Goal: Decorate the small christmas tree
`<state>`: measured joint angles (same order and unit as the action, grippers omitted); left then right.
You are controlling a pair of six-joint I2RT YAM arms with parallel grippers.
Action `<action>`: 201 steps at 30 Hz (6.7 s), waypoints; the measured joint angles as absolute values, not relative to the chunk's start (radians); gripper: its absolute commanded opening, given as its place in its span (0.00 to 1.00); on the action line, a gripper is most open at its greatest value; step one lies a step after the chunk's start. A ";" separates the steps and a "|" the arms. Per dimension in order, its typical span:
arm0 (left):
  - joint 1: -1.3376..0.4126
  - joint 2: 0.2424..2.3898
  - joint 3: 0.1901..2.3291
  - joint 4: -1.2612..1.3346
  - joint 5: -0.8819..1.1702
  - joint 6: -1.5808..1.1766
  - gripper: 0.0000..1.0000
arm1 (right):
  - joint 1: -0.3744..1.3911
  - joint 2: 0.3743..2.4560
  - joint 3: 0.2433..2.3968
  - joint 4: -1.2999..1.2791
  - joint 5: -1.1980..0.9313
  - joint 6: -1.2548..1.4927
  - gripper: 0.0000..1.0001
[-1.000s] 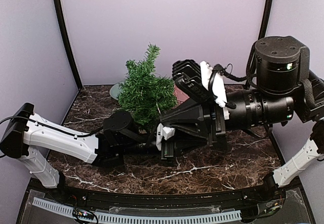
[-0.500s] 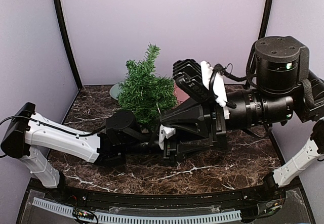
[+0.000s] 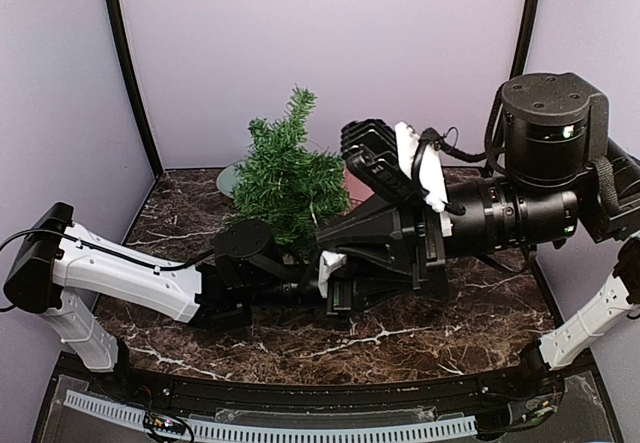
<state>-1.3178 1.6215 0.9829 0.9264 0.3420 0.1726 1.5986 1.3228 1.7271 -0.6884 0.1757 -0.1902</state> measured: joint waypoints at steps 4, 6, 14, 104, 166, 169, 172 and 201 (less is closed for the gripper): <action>-1.318 1.614 0.970 0.927 0.327 0.171 0.00 | 1.593 1.317 1.718 -0.683 0.176 -0.190 0.00; -1.318 1.581 0.928 0.923 0.311 0.170 0.00 | 1.587 1.311 1.709 -0.681 0.176 -0.190 0.00; -1.318 1.251 0.665 0.861 0.152 0.134 0.00 | 1.528 1.286 1.672 -0.651 0.176 -0.197 0.00; -0.950 0.957 0.442 0.903 -0.487 0.035 0.00 | 0.866 1.998 2.299 -0.334 0.024 -0.743 0.00; -0.824 1.090 0.603 0.576 -0.508 -0.186 0.00 | 0.680 1.892 1.821 -0.253 -0.355 -0.397 0.00; -0.807 1.092 0.621 0.577 -0.504 -0.176 0.00 | 0.680 1.875 1.821 -0.244 -0.352 -0.384 0.00; -0.786 1.100 0.636 0.575 -0.490 -0.171 0.00 | 0.679 1.864 1.827 -0.225 -0.339 -0.369 0.00; -0.671 1.206 0.742 0.535 -0.349 -0.173 0.00 | 0.614 1.945 1.904 -0.216 -0.349 -0.265 0.00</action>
